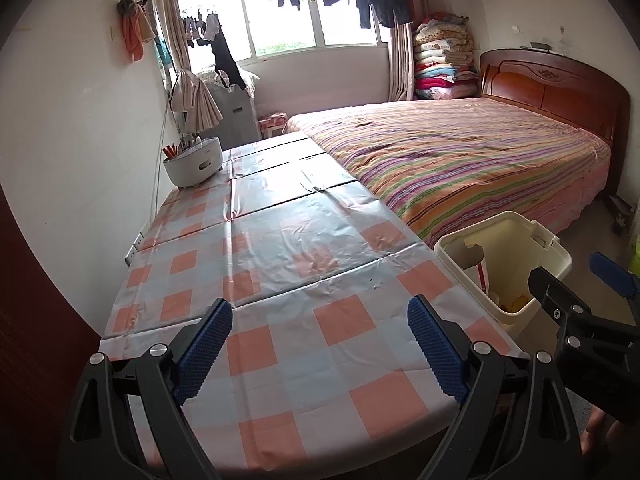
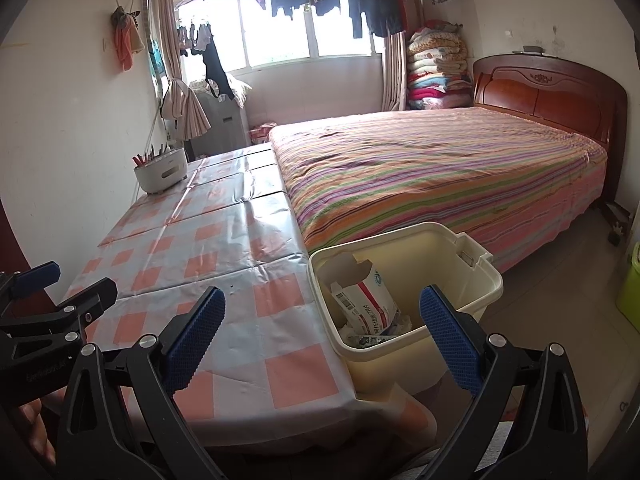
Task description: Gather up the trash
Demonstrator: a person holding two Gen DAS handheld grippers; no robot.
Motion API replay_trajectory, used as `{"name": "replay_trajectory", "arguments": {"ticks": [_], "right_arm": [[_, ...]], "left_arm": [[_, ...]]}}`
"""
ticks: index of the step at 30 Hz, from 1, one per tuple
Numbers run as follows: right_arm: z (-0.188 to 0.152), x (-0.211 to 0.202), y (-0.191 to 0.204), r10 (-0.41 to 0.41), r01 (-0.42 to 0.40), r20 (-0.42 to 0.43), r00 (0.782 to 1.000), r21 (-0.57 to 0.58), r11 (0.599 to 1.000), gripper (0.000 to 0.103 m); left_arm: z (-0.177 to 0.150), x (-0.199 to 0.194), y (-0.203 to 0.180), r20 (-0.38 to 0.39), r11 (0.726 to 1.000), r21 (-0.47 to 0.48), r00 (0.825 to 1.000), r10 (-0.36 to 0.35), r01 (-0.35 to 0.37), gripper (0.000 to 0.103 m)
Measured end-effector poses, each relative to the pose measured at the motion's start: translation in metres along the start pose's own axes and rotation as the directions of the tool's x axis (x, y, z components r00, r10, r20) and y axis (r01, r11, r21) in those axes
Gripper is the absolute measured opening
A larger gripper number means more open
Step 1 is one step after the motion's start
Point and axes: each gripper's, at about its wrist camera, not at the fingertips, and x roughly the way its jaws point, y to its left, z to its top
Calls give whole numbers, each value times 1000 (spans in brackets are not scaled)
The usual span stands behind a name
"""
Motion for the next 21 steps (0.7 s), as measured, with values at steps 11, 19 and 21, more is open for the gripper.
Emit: {"name": "replay_trajectory", "arguments": {"ticks": [11, 19, 21], "right_arm": [[-5, 3, -8, -22, 22, -9, 1000, 11, 1000, 96], [-5, 1, -14, -39, 39, -13, 999, 32, 999, 96], [-4, 2, -16, -41, 41, -17, 999, 42, 998, 96]], "left_arm": [[2, 1, -17, 10, 998, 61, 1000, 4, -5, 87], [4, 2, -27, 13, 995, 96, 1000, -25, 24, 87], [4, 2, -29, 10, 995, 97, 1000, -29, 27, 87]]}}
